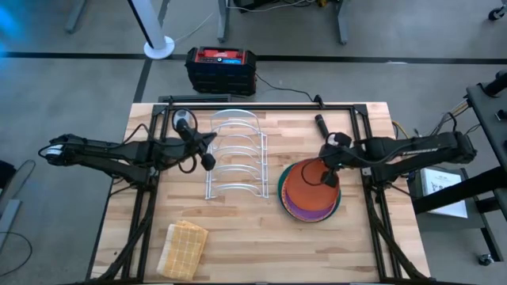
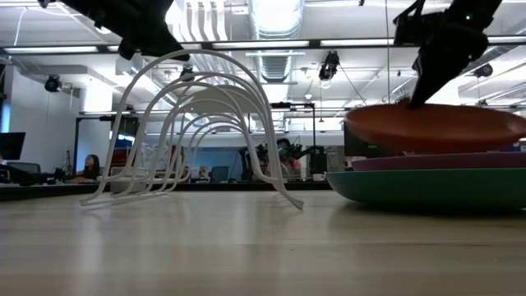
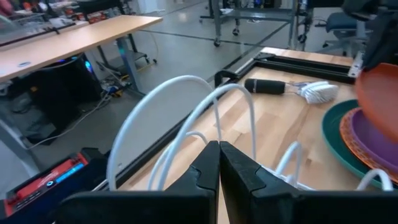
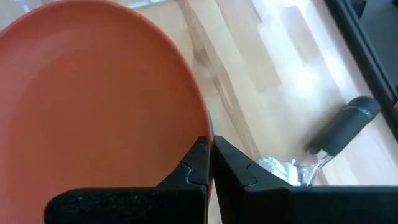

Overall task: Sort dishes
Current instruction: Put the orange plate into the dish rack

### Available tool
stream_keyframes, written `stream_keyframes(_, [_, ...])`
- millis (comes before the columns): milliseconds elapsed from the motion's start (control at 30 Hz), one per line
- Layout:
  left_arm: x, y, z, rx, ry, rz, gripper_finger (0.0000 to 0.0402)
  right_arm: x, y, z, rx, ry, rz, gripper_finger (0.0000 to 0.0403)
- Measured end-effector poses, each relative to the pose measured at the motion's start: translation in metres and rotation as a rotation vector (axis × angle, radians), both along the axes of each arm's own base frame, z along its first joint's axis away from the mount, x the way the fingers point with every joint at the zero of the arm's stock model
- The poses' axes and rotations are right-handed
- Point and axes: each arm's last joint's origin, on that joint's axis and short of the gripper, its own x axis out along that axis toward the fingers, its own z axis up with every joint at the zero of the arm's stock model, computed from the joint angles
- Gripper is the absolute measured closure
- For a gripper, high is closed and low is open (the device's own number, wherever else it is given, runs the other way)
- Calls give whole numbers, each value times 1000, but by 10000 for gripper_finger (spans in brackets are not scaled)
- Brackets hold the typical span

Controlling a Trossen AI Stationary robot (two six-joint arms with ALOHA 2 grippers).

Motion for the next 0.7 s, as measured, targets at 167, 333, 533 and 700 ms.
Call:
stream_keyframes(167, [0, 1, 1, -8, -23, 27, 401, -6, 0, 19, -22, -92, -4, 403])
stream_keyframes(333, [-1, 1, 3, -2, -42, 39, 401, -9, 5, 35, -81, -263, 2, 403])
stream_keyframes(533, [-5, 4, 6, 14, -81, 175, 401, -4, 18, 50, -200, -443, 12, 403])
stream_keyframes(700, [-8, 3, 8, 3, -111, 184, 401, 9, 32, 54, -347, -547, -33, 403])
